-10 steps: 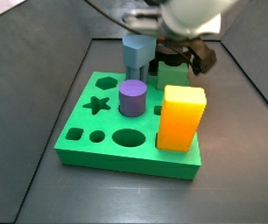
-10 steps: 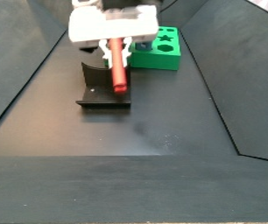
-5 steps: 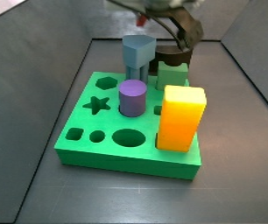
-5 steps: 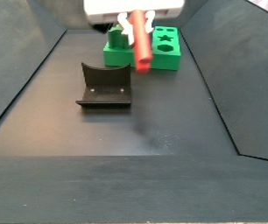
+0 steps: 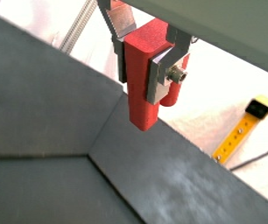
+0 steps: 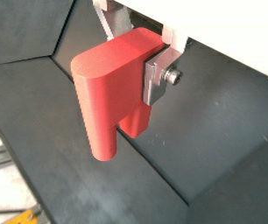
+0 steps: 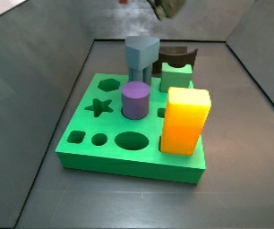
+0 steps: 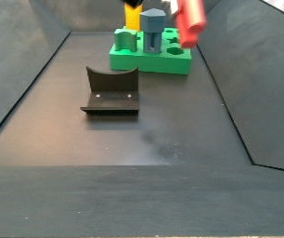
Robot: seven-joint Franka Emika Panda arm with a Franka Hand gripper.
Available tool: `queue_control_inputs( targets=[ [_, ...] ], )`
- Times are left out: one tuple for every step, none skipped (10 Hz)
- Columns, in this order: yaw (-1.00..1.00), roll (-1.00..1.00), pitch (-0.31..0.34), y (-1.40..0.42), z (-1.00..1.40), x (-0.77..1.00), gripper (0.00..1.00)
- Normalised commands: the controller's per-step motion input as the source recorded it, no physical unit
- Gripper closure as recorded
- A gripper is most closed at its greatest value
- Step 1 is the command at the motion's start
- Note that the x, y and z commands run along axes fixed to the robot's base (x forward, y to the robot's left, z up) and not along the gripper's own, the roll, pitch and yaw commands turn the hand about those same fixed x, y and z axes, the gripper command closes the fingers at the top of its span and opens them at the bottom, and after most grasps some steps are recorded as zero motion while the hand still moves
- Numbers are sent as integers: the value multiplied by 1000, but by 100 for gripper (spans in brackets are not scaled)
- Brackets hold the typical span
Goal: Pick up the square-circle object. Move up. Rotate the square-circle object. Place the square-circle object on the fixture. Regrasp the square-circle object. Move to above the board. Insert the square-circle object.
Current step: Rotate the square-circle object.
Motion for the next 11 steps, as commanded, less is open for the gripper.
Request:
queue_control_inputs(
  targets=[
    [-53,-74,30,8,646,-245,100],
    [-43,-68,64,0,474,-114,100],
    [-27,-42,112,-6,220,-55,100],
    [-1000,-938,-72,0,0,0,100],
    [-1000,-953,-62,37,-15,-9,100],
    [-1000,-958,-41,71,20,-66,100],
    [-1000,-945,17,55,42,-100,100],
    [-1000,-932,54,37,26,-68,100],
    [-1000,-919,133,27,-6,10,100],
    [-1000,-910,192,18,-9,29,100],
    [-1000,-904,271,10,13,9,100]
  ],
)
